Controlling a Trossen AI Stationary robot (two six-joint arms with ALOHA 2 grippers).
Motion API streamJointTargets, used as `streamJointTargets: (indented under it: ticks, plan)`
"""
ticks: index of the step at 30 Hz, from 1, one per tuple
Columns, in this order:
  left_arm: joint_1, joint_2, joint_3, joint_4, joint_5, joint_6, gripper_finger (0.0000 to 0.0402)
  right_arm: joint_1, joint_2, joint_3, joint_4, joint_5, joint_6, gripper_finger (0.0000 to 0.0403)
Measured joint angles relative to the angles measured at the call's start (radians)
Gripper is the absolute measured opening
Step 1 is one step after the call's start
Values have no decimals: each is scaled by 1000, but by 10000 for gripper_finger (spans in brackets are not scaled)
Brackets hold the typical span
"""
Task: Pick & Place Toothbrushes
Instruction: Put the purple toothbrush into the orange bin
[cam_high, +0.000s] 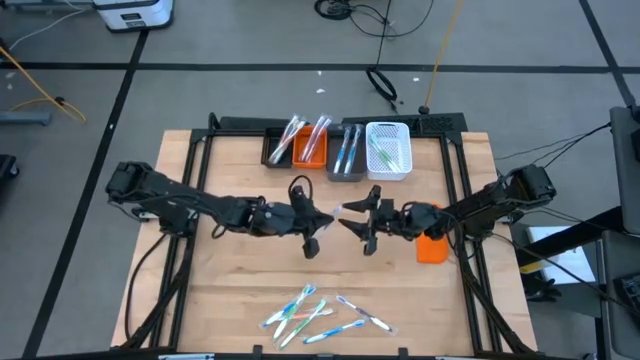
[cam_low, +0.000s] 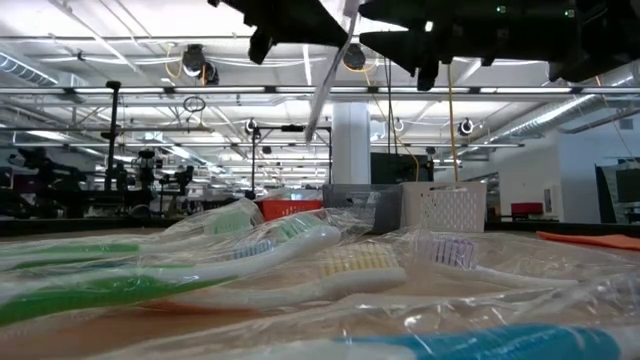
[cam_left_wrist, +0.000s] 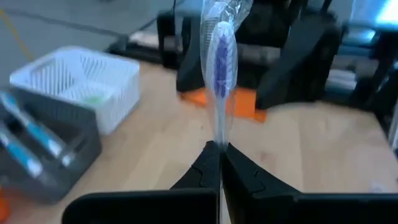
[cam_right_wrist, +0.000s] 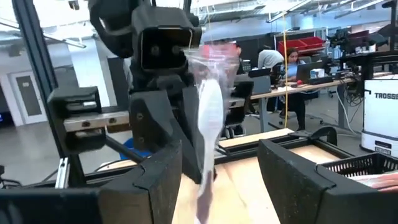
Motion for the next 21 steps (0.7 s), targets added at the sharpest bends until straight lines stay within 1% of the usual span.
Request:
streamJointTargets:
  ticks: [2,4,7,9,11,13,18,19,21]
  plan:
    - [11,18,3,61,9,15,0,-8,0,11,-5,-38,6,201]
    - [18,28,1,73,30,27,0,-14,0,25,-8,-67,6,201]
    - [31,59,1,127,52,42,0,-20,0,42,-45,-71,6,194]
    - [32,61,-1,122,53,50,0,-24,0,49,-76,-70,6,180]
    - [36,71,2,143,49,51,0,-28,0,57,-99,-71,6,156]
    - [41,73,1,129,49,52,0,-27,0,57,-117,-71,6,125]
    - [46,73,0,131,50,55,0,-28,0,57,-115,-67,-19,28]
    - [47,73,0,129,52,55,0,-29,0,57,-120,-65,-26,15]
    - [46,73,0,129,52,55,0,-29,0,57,-120,-64,-31,10]
